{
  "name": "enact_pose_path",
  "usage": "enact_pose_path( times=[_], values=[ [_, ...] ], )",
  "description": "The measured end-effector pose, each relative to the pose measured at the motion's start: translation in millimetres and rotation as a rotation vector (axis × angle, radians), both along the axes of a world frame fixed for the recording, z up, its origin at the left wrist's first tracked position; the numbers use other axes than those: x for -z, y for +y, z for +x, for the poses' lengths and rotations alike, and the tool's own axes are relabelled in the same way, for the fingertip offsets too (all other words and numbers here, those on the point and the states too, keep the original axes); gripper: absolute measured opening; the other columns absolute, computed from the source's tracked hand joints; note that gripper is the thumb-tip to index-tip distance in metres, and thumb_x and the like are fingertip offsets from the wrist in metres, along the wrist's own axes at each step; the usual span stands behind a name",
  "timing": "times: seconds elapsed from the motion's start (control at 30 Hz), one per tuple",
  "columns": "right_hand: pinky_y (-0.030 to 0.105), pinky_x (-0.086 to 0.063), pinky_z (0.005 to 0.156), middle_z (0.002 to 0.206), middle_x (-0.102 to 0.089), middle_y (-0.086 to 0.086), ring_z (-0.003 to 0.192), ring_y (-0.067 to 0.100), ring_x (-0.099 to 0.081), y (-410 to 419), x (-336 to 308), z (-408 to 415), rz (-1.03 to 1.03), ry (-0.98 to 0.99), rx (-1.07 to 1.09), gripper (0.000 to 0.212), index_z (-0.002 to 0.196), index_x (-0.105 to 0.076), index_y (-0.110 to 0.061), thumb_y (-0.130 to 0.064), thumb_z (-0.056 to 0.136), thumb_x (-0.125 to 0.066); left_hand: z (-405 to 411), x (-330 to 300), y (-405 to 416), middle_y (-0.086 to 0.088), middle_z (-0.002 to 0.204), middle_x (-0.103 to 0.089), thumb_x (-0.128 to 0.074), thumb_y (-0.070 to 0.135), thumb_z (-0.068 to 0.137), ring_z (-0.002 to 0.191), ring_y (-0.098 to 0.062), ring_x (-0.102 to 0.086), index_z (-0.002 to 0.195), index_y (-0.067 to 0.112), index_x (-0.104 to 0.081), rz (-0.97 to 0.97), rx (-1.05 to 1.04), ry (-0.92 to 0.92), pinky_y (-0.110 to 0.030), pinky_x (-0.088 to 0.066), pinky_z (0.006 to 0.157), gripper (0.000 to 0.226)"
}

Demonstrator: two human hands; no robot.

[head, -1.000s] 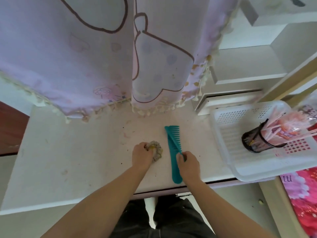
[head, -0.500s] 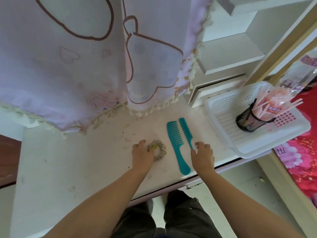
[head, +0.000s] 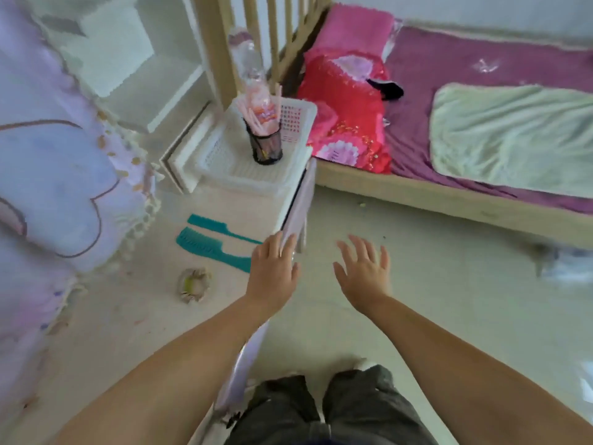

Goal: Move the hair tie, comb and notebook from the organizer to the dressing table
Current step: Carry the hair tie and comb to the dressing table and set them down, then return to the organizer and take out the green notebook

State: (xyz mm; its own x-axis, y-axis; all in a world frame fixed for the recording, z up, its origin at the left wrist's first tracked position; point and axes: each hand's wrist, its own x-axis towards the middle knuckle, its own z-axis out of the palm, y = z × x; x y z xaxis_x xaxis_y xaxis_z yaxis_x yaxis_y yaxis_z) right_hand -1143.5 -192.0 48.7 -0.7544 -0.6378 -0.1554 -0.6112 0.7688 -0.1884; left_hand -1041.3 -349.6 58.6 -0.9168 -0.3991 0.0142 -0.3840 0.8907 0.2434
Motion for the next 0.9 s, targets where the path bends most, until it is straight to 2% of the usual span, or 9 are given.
enact_pose_path(
  times=[0.17,0.3,0.47,0.6,0.77,0.9],
  values=[
    [0.054,-0.004,0.116,0.155,-0.023,0.001,0.144,0.020,-0.014,154,6,12,0.031,-0.021,0.403,0.052,0.142,-0.021,-0.030,-0.047,0.093,-0.022,-60,6,114,-0.013,0.153,-0.022,-0.032,0.035,0.094,0.139,-0.026,-0.022,0.146,0.014,-0.017,-0.067,0.413,-0.140,-0.047,-0.018,0.113,0.058],
    [0.055,0.000,0.116,0.157,-0.017,0.001,0.145,0.021,-0.009,286,9,41,0.017,-0.038,0.713,0.054,0.145,-0.018,-0.028,-0.047,0.094,-0.023,-93,6,244,-0.009,0.155,-0.018,-0.031,0.038,0.094,0.140,-0.025,-0.019,0.147,0.017,-0.013,-0.108,0.708,-0.171,-0.047,-0.016,0.114,0.060],
    [0.054,0.007,0.114,0.159,-0.006,0.000,0.146,0.019,0.000,460,16,97,0.059,-0.053,1.015,0.058,0.147,-0.009,-0.030,-0.051,0.094,-0.017,-97,16,429,-0.010,0.154,-0.017,-0.031,0.039,0.093,0.140,-0.024,-0.017,0.146,0.016,-0.014,-0.168,0.967,-0.184,-0.048,-0.012,0.114,0.060],
    [0.055,0.006,0.114,0.160,-0.003,0.000,0.146,0.020,0.001,588,19,148,0.089,-0.058,1.269,0.058,0.147,-0.007,-0.031,-0.052,0.093,-0.015,-78,21,574,-0.009,0.155,-0.015,-0.032,0.037,0.093,0.142,-0.023,-0.013,0.146,0.017,-0.012,-0.163,1.157,-0.206,-0.047,-0.008,0.116,0.060],
    [0.056,0.004,0.114,0.159,-0.007,0.000,0.146,0.020,-0.001,698,25,185,0.077,-0.084,1.499,0.059,0.146,-0.009,-0.030,-0.052,0.092,-0.019,-57,16,729,-0.007,0.155,-0.014,-0.032,0.037,0.093,0.142,-0.021,-0.010,0.146,0.019,-0.011,-0.089,1.404,-0.176,-0.047,-0.004,0.116,0.060],
    [0.056,0.002,0.114,0.158,-0.012,0.001,0.146,0.021,-0.004,776,34,184,0.029,-0.079,1.613,0.059,0.145,-0.012,-0.030,-0.052,0.092,-0.020,-70,20,831,-0.007,0.153,-0.015,-0.032,0.038,0.093,0.141,-0.025,-0.012,0.145,0.019,-0.011,-0.091,1.511,-0.172,-0.048,-0.006,0.117,0.058]
  ],
)
